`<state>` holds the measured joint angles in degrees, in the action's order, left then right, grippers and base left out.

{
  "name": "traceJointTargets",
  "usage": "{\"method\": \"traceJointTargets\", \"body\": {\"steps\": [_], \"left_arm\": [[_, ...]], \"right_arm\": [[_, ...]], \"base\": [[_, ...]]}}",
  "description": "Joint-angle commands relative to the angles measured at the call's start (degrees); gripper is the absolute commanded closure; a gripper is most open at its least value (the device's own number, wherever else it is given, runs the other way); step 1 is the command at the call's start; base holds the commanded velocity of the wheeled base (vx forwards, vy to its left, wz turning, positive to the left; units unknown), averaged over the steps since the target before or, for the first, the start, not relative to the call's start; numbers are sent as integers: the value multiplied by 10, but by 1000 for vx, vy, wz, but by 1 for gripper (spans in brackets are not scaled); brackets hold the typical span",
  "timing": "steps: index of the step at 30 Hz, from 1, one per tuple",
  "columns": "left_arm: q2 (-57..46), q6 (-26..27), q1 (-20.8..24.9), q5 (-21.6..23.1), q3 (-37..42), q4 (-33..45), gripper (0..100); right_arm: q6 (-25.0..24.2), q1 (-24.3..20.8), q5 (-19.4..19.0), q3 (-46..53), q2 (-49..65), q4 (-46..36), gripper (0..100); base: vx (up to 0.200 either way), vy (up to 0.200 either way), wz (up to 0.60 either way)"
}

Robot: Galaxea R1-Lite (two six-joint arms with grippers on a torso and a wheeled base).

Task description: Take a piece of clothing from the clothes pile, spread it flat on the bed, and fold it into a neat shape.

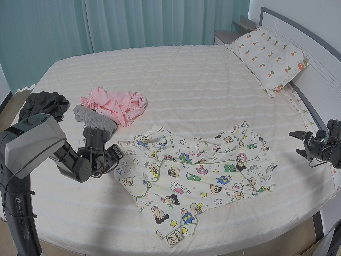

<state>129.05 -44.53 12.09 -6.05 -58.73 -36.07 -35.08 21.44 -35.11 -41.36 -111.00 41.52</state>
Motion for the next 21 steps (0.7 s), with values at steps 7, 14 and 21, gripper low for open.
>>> {"method": "traceJointTargets", "body": {"steps": [7, 14, 21], "left_arm": [[-1, 1, -21, 2, -41, 46, 0], [-51, 1, -23, 35, 22, 66, 0], [-216, -15, 1, 110, 172, 83, 0]], "right_arm": [[9, -1, 0, 15, 2, 0, 0], [106, -1, 0, 84, 29, 1, 0], [217, -20, -2, 172, 46, 2, 0]], "base": [[0, 0, 0], [0, 0, 0], [0, 0, 0]]}}
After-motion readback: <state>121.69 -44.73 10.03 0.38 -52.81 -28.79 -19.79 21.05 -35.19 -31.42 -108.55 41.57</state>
